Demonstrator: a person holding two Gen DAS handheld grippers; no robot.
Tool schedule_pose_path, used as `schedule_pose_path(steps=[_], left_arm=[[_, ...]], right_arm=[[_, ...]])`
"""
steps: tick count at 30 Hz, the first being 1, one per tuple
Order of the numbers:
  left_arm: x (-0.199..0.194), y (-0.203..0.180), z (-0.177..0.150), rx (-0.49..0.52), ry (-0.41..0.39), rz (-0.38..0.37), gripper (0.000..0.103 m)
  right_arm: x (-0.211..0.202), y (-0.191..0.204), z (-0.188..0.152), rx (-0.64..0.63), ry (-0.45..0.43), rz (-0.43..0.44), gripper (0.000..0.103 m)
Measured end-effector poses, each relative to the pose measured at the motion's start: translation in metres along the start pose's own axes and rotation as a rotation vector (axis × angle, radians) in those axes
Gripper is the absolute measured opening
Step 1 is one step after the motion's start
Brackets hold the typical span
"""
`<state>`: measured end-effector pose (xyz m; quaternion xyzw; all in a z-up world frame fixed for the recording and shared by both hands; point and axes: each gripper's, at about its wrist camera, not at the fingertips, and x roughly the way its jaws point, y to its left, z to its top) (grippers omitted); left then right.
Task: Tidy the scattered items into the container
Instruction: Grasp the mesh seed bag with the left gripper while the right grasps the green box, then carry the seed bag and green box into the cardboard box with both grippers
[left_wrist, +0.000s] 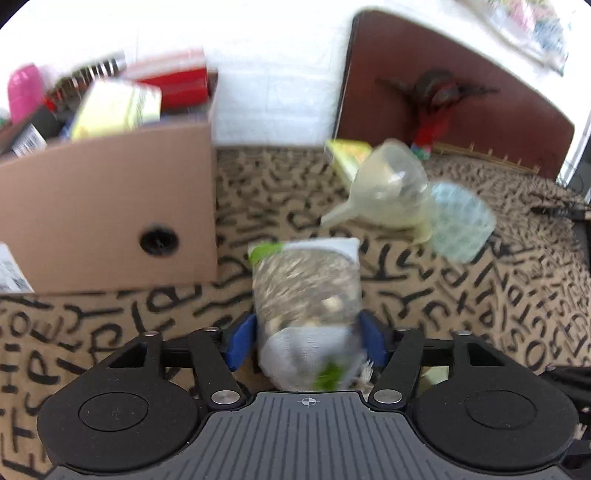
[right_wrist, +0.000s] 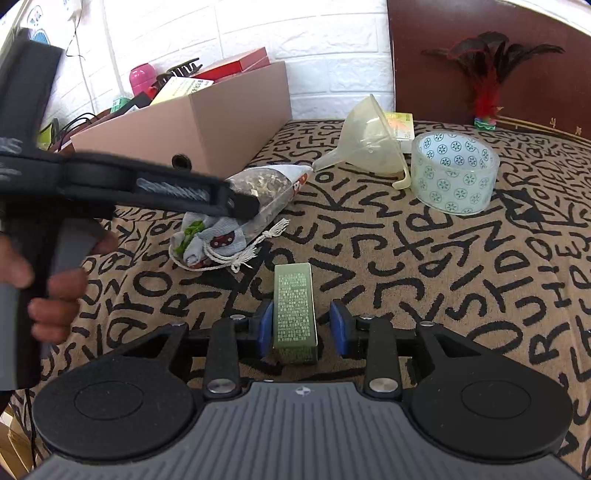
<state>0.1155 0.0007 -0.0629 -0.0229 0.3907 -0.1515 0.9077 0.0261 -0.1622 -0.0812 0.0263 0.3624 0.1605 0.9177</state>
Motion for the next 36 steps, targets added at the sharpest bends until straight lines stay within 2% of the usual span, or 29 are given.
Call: schedule_pose_path(steps=[1, 3, 4, 5, 6, 7, 9, 11, 18, 23, 26, 30, 33, 36], left_arm=[[0.003, 0.003, -0.001, -0.033, 0.012, -0.021, 0.060], [0.001, 0.001, -0.001, -0.023, 0.001, -0.006, 0.062], [0.001, -0.001, -0.001, -0.014, 0.002, 0.000, 0.073], [0.002, -0.003, -0.001, -0.008, 0.005, 0.005, 0.075], [0.003, -0.004, -0.002, 0.001, 0.006, 0.017, 0.073], [0.003, -0.005, -0.003, 0.015, 0.006, 0.025, 0.064], [-0.001, -0.007, -0.006, 0.034, 0.001, 0.033, 0.054], [-0.008, -0.001, -0.009, 0.009, 0.006, 0.015, 0.050], [-0.051, 0.020, -0.030, -0.049, -0.019, 0.016, 0.049], [-0.102, 0.039, -0.033, -0.070, -0.113, 0.026, 0.049], [-0.132, 0.053, -0.021, -0.097, -0.197, 0.039, 0.049], [-0.158, 0.073, 0.010, -0.110, -0.298, 0.054, 0.049], [-0.162, 0.085, 0.039, -0.089, -0.346, 0.114, 0.049], [-0.152, 0.109, 0.069, -0.113, -0.349, 0.137, 0.049]], right_arm=[[0.002, 0.000, 0.001, -0.005, 0.001, -0.003, 0.037], [0.006, 0.001, 0.002, -0.020, -0.002, -0.010, 0.035], [0.008, 0.002, 0.003, -0.025, -0.003, -0.012, 0.035], [0.010, 0.003, 0.004, -0.029, -0.005, -0.013, 0.034], [0.012, 0.003, 0.005, -0.035, -0.006, -0.012, 0.028], [0.014, 0.004, 0.005, -0.043, -0.008, -0.014, 0.026], [0.014, 0.004, 0.006, -0.046, -0.004, -0.017, 0.026], [0.010, 0.005, 0.005, -0.042, 0.011, -0.011, 0.026], [-0.009, 0.015, 0.007, 0.002, 0.027, 0.068, 0.025], [-0.023, 0.034, 0.032, -0.028, -0.036, 0.121, 0.025], [-0.024, 0.045, 0.055, -0.057, -0.081, 0.127, 0.025], [-0.023, 0.061, 0.090, -0.077, -0.145, 0.151, 0.025], [-0.017, 0.074, 0.116, -0.081, -0.179, 0.178, 0.025], [-0.005, 0.088, 0.139, -0.102, -0.202, 0.174, 0.025]])
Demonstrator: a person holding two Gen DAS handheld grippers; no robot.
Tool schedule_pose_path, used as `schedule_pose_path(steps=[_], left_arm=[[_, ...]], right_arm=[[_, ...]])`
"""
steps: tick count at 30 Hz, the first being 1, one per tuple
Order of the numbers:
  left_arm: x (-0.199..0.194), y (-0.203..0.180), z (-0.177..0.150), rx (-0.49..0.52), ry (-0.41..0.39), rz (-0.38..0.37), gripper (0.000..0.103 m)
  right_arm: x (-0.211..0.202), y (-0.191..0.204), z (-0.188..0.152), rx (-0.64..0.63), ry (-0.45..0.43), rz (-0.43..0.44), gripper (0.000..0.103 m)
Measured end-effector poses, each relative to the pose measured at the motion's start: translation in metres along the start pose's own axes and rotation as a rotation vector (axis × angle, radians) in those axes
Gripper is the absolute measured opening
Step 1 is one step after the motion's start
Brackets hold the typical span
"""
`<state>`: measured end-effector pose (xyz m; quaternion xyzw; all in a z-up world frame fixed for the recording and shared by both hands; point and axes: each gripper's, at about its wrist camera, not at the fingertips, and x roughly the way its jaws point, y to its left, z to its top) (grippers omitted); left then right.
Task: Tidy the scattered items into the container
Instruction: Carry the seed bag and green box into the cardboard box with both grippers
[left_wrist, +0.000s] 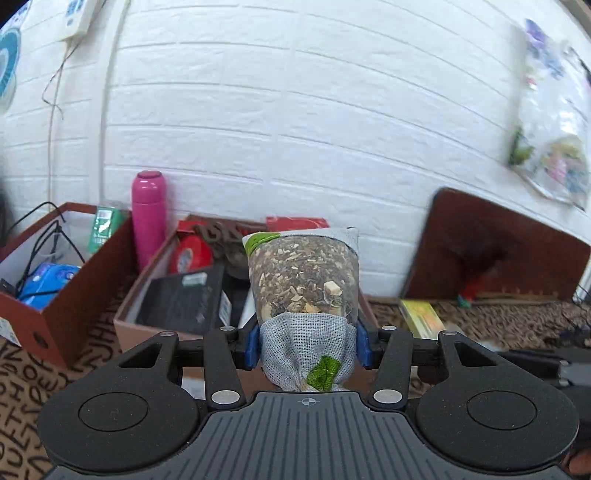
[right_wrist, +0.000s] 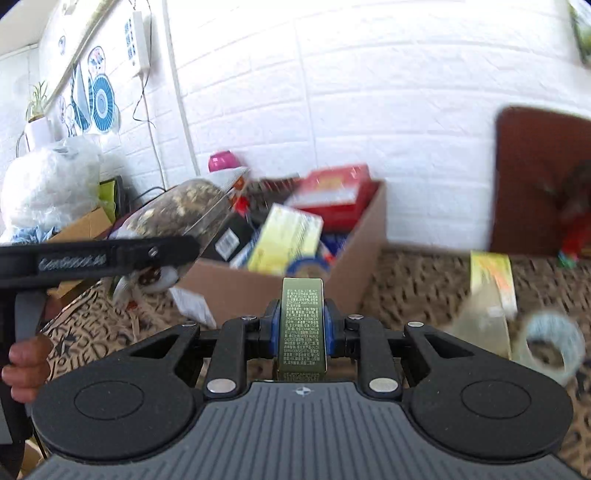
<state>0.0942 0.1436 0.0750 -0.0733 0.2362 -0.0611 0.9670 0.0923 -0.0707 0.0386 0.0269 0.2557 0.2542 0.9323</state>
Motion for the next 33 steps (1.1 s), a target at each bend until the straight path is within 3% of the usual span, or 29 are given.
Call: schedule_pose_path(steps=[6, 13, 15, 16, 17, 18, 21, 23, 24, 26, 33], left_arm=[[0.047, 0.018, 0.030, 0.005, 0.031, 0.037, 0.049], [0.079, 0.028, 0.034, 0.031, 0.062, 0.034, 0.050], [0.091, 0.031, 0.032, 0.052, 0.077, 0.035, 0.067], [0.094, 0.032, 0.031, 0.059, 0.083, 0.041, 0.073], [0.093, 0.033, 0.029, 0.061, 0.072, 0.056, 0.073], [0.088, 0.035, 0.027, 0.064, 0.053, 0.056, 0.073], [0.069, 0.046, 0.028, 0.025, 0.005, 0.025, 0.070], [0.063, 0.051, 0.031, -0.013, -0.005, -0.012, 0.052], [0.061, 0.051, 0.033, -0.025, 0.000, -0.042, 0.050], [0.064, 0.046, 0.033, -0.019, 0.016, -0.092, 0.050], [0.089, 0.033, 0.024, 0.051, 0.053, -0.027, 0.050]], right_arm=[[0.044, 0.004, 0.030, 0.018, -0.008, -0.001, 0.025], [0.082, -0.003, 0.049, 0.040, -0.032, -0.027, 0.026], [0.096, -0.006, 0.052, 0.035, -0.036, -0.026, 0.026], [0.103, -0.007, 0.052, 0.021, -0.033, -0.032, 0.031], [0.109, -0.006, 0.050, 0.001, -0.019, -0.050, 0.053], [0.110, -0.006, 0.045, -0.018, -0.014, -0.080, 0.061], [0.100, -0.006, 0.028, -0.059, -0.042, -0.117, 0.055], [0.094, -0.006, 0.019, -0.062, -0.043, -0.118, 0.044], [0.093, -0.005, 0.017, -0.063, -0.037, -0.115, 0.036], [0.093, -0.002, 0.015, -0.091, -0.039, -0.123, 0.031], [0.099, -0.004, 0.014, -0.059, -0.013, -0.095, 0.024]])
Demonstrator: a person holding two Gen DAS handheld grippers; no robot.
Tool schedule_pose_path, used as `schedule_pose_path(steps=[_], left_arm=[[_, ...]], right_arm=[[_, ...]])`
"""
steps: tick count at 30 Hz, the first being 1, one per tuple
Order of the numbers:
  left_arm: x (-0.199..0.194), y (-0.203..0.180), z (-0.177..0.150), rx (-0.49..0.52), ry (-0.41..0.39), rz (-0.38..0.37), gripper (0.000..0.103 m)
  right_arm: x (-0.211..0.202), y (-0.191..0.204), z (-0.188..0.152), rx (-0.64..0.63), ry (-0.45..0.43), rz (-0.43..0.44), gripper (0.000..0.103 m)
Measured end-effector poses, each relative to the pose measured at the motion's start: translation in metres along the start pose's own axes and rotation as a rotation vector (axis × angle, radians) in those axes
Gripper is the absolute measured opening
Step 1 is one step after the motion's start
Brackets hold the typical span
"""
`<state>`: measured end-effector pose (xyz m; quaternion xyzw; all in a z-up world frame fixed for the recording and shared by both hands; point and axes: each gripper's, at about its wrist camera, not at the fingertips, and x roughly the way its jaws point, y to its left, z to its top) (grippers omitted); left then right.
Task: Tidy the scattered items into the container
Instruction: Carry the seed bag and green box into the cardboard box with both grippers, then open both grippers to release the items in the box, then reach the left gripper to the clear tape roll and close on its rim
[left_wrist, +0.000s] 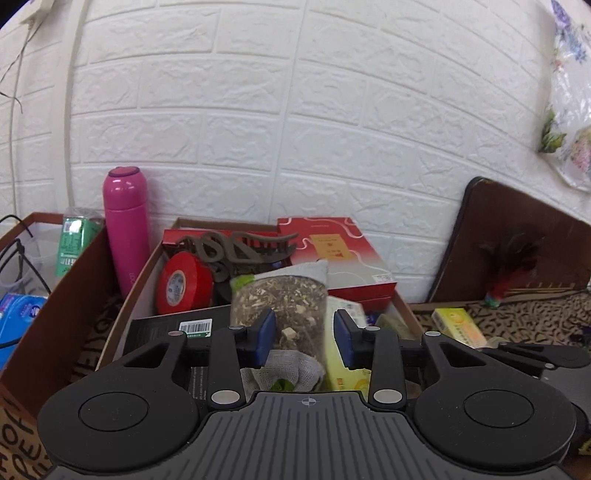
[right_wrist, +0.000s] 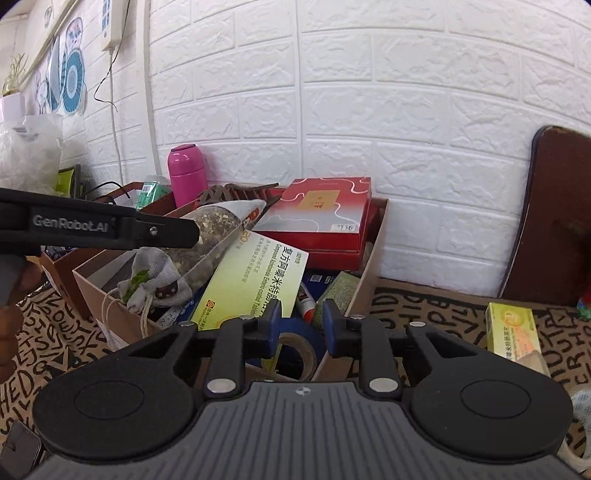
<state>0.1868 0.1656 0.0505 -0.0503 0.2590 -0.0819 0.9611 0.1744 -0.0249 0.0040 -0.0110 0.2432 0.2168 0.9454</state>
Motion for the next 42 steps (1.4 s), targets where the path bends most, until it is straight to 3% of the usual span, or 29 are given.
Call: schedule_pose_path(steps=[1, 2, 10, 13, 15, 16, 17, 18, 19, 20, 21, 27, 36, 42], left_arm=[[0.007, 0.002, -0.001, -0.008, 0.022, 0.016, 0.051], [0.013, 0.005, -0.002, -0.011, 0.033, 0.033, 0.042], [0.022, 0.004, -0.006, 0.010, 0.031, 0.060, 0.049], [0.019, 0.000, -0.010, 0.029, 0.033, 0.067, 0.068], [0.016, -0.002, -0.012, 0.024, 0.030, 0.064, 0.075], [0.013, -0.003, -0.014, 0.020, 0.024, 0.048, 0.084], [0.009, -0.004, -0.015, 0.013, 0.020, 0.031, 0.095], [0.004, -0.006, -0.016, 0.002, 0.012, 0.038, 0.099], [-0.002, -0.009, -0.017, -0.007, -0.011, 0.054, 0.103], [-0.010, -0.012, -0.019, -0.005, -0.046, 0.064, 0.103], [-0.017, -0.016, -0.020, 0.009, -0.077, 0.070, 0.103], [-0.054, -0.044, -0.029, 0.102, -0.134, 0.071, 0.103], [-0.081, -0.077, -0.073, -0.024, -0.045, -0.035, 0.103], [-0.076, -0.119, -0.105, -0.066, 0.027, -0.136, 0.103]], right_arm=[[0.002, 0.000, 0.000, 0.001, 0.004, 0.000, 0.024], [0.003, 0.001, 0.000, 0.000, 0.003, -0.003, 0.024], [0.014, -0.004, 0.003, 0.025, 0.001, -0.016, 0.024], [0.013, -0.001, 0.002, 0.015, -0.004, -0.025, 0.024], [0.011, 0.000, 0.002, 0.013, -0.004, -0.025, 0.025], [0.010, 0.000, 0.002, 0.010, -0.004, -0.024, 0.026], [0.008, 0.001, 0.003, 0.005, -0.003, -0.015, 0.037], [0.005, 0.002, 0.003, -0.001, -0.008, 0.004, 0.054], [0.001, 0.003, 0.003, -0.008, -0.018, 0.024, 0.062], [-0.004, 0.006, 0.003, -0.017, -0.033, 0.030, 0.078], [-0.010, 0.010, 0.002, -0.030, -0.053, 0.019, 0.083], [-0.043, 0.021, -0.001, -0.085, -0.097, 0.007, 0.096], [-0.097, 0.014, -0.038, 0.000, -0.083, 0.027, 0.098], [-0.135, -0.007, -0.073, 0.013, -0.079, -0.057, 0.098]])
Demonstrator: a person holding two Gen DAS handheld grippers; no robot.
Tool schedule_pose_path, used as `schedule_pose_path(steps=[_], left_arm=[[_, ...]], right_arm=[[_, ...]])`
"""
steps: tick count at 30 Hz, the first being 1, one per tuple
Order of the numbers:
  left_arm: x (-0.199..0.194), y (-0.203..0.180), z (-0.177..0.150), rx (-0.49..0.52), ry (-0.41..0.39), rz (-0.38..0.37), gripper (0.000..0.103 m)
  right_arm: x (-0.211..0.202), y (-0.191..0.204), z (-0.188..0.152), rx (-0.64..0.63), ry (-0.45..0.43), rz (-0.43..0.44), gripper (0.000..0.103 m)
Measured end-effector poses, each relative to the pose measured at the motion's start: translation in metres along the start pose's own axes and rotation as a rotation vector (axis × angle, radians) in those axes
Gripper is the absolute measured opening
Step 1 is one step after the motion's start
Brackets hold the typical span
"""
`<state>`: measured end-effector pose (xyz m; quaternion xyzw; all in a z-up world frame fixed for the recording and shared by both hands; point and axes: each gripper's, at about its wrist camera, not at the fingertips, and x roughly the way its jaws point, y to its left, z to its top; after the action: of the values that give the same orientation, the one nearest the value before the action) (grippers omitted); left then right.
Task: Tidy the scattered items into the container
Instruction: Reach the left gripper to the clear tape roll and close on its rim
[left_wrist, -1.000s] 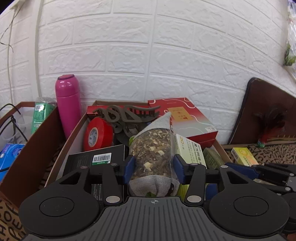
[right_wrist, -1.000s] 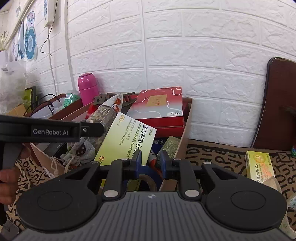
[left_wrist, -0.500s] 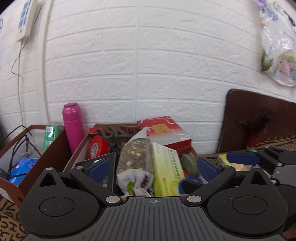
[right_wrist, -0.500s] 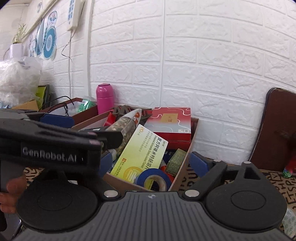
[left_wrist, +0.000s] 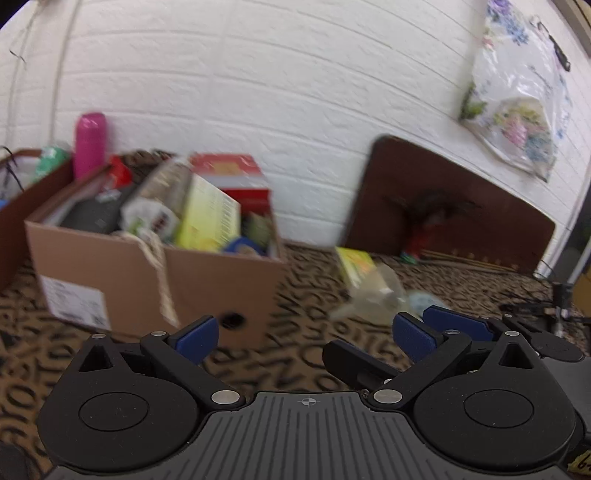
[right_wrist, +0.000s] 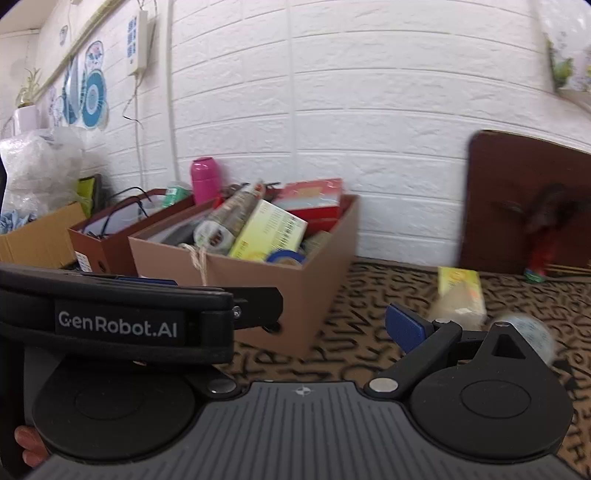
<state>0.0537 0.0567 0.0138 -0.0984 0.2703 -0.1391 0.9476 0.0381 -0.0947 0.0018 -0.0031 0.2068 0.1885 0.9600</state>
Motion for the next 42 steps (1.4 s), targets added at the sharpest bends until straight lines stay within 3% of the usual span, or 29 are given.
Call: schedule_pose_path(steps=[7, 15, 19, 24, 29, 37, 42], left_arm=[[0.039, -0.050, -0.020, 0.004, 0.056, -0.049, 0.103], [0.099, -0.088, -0.011, -0.025, 0.118, -0.114, 0.103], [0.134, -0.102, -0.015, -0.028, 0.195, -0.186, 0.091], [0.170, -0.108, -0.016, -0.082, 0.251, -0.218, 0.085], [0.197, -0.107, -0.013, -0.080, 0.242, -0.171, 0.084], [0.243, -0.096, -0.004, -0.055, 0.258, -0.104, 0.078], [0.246, -0.096, -0.004, -0.007, 0.266, -0.105, 0.070]], right_arm=[[-0.029, -0.062, -0.035, 0.091, 0.013, -0.180, 0.098], [-0.035, -0.143, -0.055, 0.252, 0.021, -0.377, 0.095], [-0.026, -0.173, -0.058, 0.318, 0.024, -0.426, 0.088], [-0.007, -0.194, -0.057, 0.330, 0.053, -0.433, 0.071], [0.010, -0.206, -0.055, 0.350, 0.051, -0.411, 0.058], [0.044, -0.219, -0.048, 0.354, 0.066, -0.338, 0.046], [0.064, -0.222, -0.046, 0.360, 0.111, -0.305, 0.026]])
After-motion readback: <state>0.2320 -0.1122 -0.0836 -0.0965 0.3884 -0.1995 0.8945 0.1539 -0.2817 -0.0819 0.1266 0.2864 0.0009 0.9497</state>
